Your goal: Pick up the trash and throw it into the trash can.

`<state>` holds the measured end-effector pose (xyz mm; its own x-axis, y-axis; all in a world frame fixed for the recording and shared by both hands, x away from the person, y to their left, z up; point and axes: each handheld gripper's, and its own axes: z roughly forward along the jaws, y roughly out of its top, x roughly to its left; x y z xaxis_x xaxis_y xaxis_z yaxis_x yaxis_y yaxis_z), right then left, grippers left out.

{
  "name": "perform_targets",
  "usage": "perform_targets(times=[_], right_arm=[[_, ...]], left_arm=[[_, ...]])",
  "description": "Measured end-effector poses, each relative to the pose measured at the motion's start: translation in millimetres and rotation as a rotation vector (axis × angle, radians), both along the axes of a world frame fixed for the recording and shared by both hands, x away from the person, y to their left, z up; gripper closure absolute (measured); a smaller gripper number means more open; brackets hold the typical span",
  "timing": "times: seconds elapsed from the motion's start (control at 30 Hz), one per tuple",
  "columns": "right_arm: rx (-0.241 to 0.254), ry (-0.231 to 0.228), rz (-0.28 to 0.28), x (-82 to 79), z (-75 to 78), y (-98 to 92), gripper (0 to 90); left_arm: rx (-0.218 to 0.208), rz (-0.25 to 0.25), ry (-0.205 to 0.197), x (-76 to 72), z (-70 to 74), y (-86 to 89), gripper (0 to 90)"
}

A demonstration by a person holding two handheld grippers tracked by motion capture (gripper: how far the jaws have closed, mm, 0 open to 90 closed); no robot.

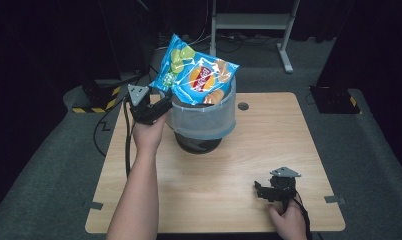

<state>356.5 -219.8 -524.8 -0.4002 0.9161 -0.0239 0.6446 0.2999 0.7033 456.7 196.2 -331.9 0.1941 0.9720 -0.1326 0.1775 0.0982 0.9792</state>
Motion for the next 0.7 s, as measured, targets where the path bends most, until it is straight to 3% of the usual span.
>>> perform_targets(times=[0.1, 0.23, 0.47, 0.6, 0.7], right_arm=[[0.000, 0.000, 0.000, 0.0, 0.0, 0.0, 11.1], [0.000, 0.000, 0.000, 0.0, 0.0, 0.0, 11.1], [0.000, 0.000, 0.000, 0.0, 0.0, 0.0, 11.0], [0.001, -0.001, 0.004, 0.3, -0.1, -0.3, 11.0], [-0.001, -0.001, 0.002, 0.2, 0.0, -0.2, 11.0]], left_arm=[[0.001, 0.000, -0.011, -0.9, 0.1, 0.9, 26.1], [0.006, -0.002, -0.060, -6.8, 1.8, 1.7, 26.8], [0.025, -0.010, -0.109, -17.1, 11.8, -1.3, 29.8], [0.079, -0.020, -0.119, -17.1, 23.3, -16.0, 28.4], [0.087, -0.008, -0.100, -9.9, 26.4, -19.1, 26.2]])
